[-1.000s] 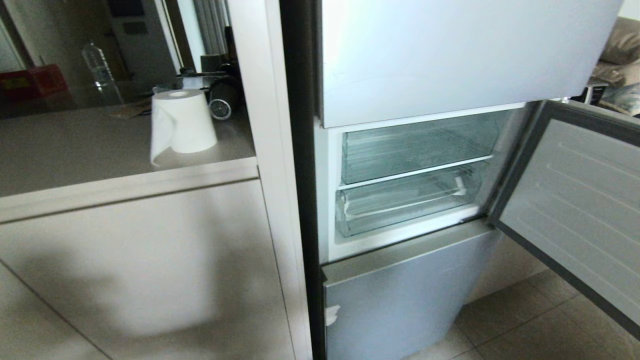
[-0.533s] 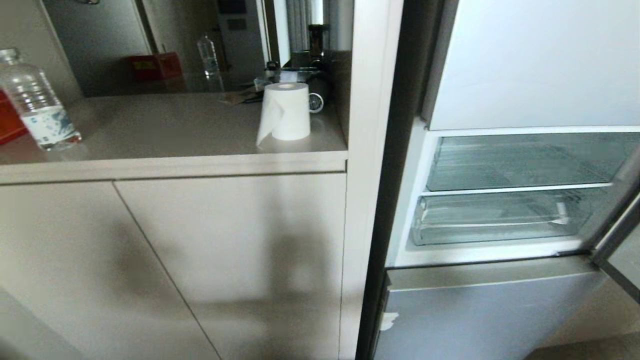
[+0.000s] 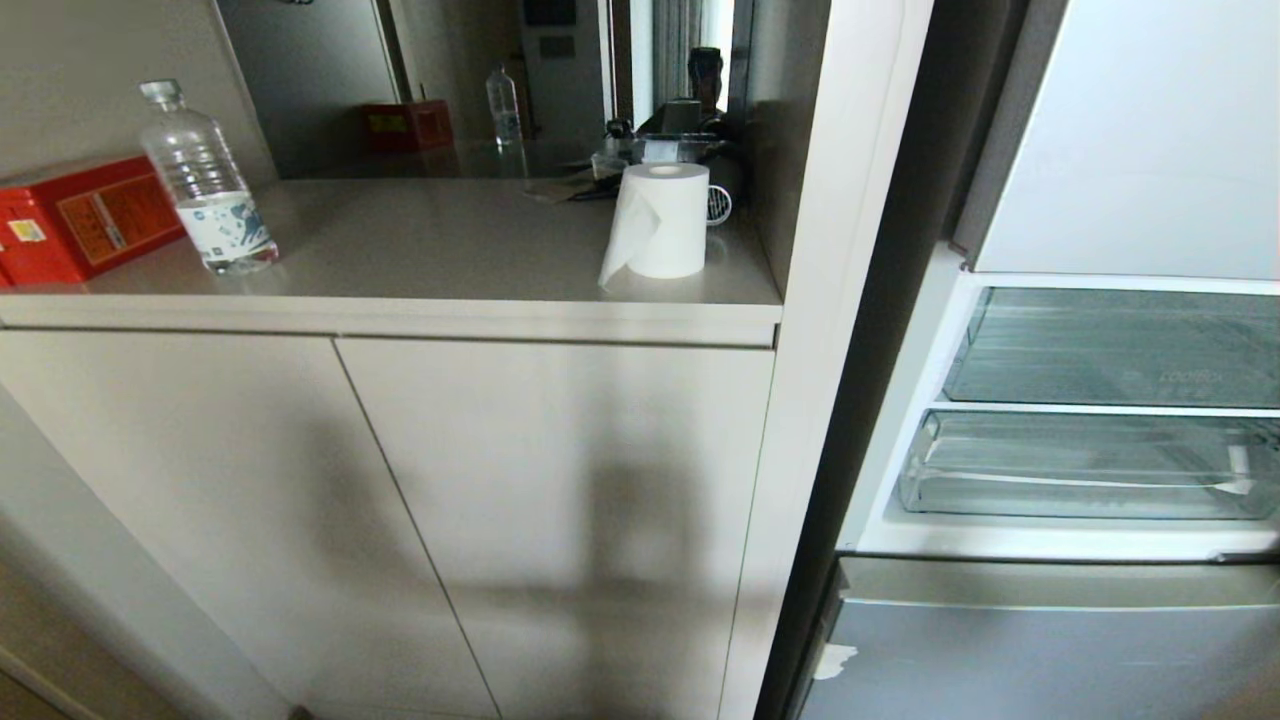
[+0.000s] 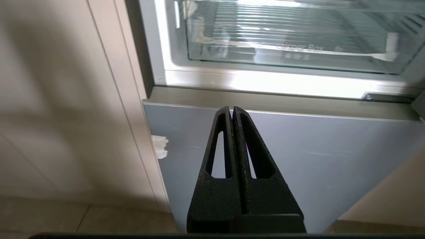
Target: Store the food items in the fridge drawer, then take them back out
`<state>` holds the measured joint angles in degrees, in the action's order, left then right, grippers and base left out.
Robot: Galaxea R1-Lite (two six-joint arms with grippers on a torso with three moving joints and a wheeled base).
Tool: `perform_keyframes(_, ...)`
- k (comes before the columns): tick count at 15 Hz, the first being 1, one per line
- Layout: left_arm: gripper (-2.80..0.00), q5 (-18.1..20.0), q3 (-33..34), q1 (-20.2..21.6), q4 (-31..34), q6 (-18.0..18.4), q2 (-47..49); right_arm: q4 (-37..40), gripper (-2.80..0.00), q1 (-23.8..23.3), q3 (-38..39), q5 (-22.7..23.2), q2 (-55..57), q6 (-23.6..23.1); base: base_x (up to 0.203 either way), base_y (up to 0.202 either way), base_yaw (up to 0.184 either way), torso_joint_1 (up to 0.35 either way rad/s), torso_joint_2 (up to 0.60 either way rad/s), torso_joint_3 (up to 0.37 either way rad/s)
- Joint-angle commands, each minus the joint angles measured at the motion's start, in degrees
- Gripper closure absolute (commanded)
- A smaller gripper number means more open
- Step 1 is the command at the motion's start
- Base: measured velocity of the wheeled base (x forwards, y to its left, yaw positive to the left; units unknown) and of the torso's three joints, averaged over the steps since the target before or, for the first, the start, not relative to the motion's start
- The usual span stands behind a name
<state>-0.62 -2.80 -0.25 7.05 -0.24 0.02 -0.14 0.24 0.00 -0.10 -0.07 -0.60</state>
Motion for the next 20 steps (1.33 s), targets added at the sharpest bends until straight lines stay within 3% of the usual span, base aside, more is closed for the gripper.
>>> perform_keyframes(1, 0.00, -0.08, -0.01, -0.01, 0.07, -0.02, 0.06, 0.03, 0.00, 0.02, 0.09, -0.08, 0.07, 0.33, 0.000, 0.000, 0.000, 0.000, 0.00, 0.000)
perform_keyframes(4, 0.00, -0.06, -0.01, -0.01, 0.01, -0.02, -0.02, 0.86, 0.00, 0.01, -5.65, 0.22, 1.76, 1.23, 0.000, 0.000, 0.000, 0.000, 0.00, 0.000)
perform_keyframes(7, 0.00, -0.05, -0.01, -0.01, 0.07, -0.02, 0.02, 2.46, 0.00, 0.03, -14.66, 1.32, 17.49, 5.48, 0.000, 0.000, 0.000, 0.000, 0.00, 0.000)
perform_keyframes(8, 0.00, -0.05, -0.01, -0.01, 0.07, -0.02, 0.02, 2.30, -2.80, 0.05, -17.03, 2.24, 25.10, 6.77, 0.000, 0.000, 0.000, 0.000, 0.00, 0.000)
perform_keyframes(12, 0.00, 0.01, -0.01, -0.01, 0.07, -0.02, 0.06, -8.91, -2.80, 0.45, -22.11, 7.30, 54.27, 9.84, 0.000, 0.000, 0.000, 0.000, 0.00, 0.000)
perform_keyframes(17, 0.00, -0.07, -0.01, -0.01, 0.06, -0.02, 0.06, -40.00, -2.80, 2.75, -20.28, 10.19, 78.71, 10.74, 0.000, 0.000, 0.000, 0.000, 0.00, 0.000)
perform_keyframes(20, 0.00, 0.01, -0.01, -0.01, 0.04, -0.02, 0.02, -56.20, -2.80, 3.23, -15.27, 7.62, 85.38, 8.95, 0.000, 0.000, 0.000, 0.000, 0.00, 0.000)
